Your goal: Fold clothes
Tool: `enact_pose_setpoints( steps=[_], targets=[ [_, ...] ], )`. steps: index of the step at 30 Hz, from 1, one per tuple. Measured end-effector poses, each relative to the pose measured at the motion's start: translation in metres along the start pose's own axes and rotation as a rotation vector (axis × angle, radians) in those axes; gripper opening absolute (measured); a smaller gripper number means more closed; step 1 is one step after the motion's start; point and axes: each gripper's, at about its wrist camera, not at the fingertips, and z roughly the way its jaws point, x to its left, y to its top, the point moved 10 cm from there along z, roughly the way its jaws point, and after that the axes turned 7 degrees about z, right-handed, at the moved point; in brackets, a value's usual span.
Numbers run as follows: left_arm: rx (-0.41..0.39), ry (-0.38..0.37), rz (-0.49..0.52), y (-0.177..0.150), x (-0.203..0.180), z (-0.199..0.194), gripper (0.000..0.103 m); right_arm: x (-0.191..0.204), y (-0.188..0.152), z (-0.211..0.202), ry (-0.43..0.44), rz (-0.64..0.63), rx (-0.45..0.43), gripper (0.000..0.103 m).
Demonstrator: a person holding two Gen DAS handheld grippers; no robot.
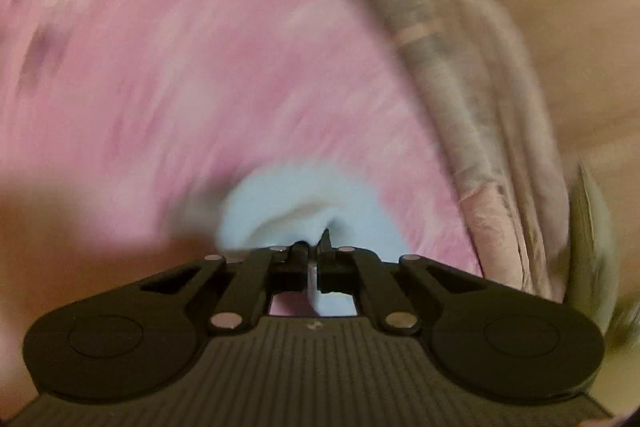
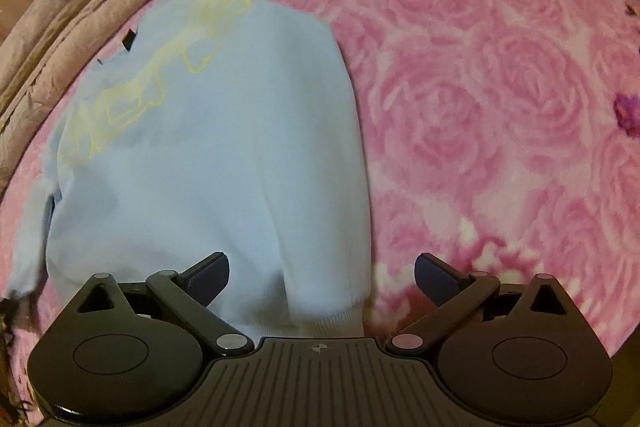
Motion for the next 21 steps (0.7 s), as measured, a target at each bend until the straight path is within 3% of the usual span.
enact_pose_setpoints(
  steps=[3,5,7,9,11,13,15,18,21],
  targets=[
    [-0.135,0.004,0.287,0.079,-0.023,-0.018,0.001,0.005,0.009,-0.007,0.006,0.011,-0.020,0.101],
    [-0.209,0.009,0.503,0.115,-0.037,-0.027,0.001,0.010,0.012,-0.011,0.018,0.027,-0.027,0.101],
    [-0.239,0.039,0.731,0.128,-0.047,-0.024,0.002,0.017,0.012,-0.012,0.029,0.034,-0.029,0.101],
    [-0.196,0.111,0.852,0.123,-0.036,-0.006,0.004,0.023,0.008,-0.011,0.044,0.038,-0.022,0.101],
    [-0.080,0.208,0.841,0.110,-0.003,0.025,0.006,0.029,0.004,-0.009,0.058,0.043,-0.011,0.101],
    [0.047,0.331,0.766,0.090,0.036,0.051,0.009,0.030,0.001,-0.007,0.062,0.046,-0.005,0.101],
    [0.106,0.398,0.675,0.070,0.058,0.055,0.008,0.025,0.001,-0.008,0.057,0.048,-0.010,0.101],
    [0.145,0.336,0.551,0.035,0.055,0.032,0.010,0.009,0.009,-0.014,0.045,0.063,-0.032,0.102],
    [0.254,0.205,0.574,-0.024,0.020,0.001,0.010,-0.017,0.017,-0.019,0.024,0.100,-0.047,0.101]
  ],
)
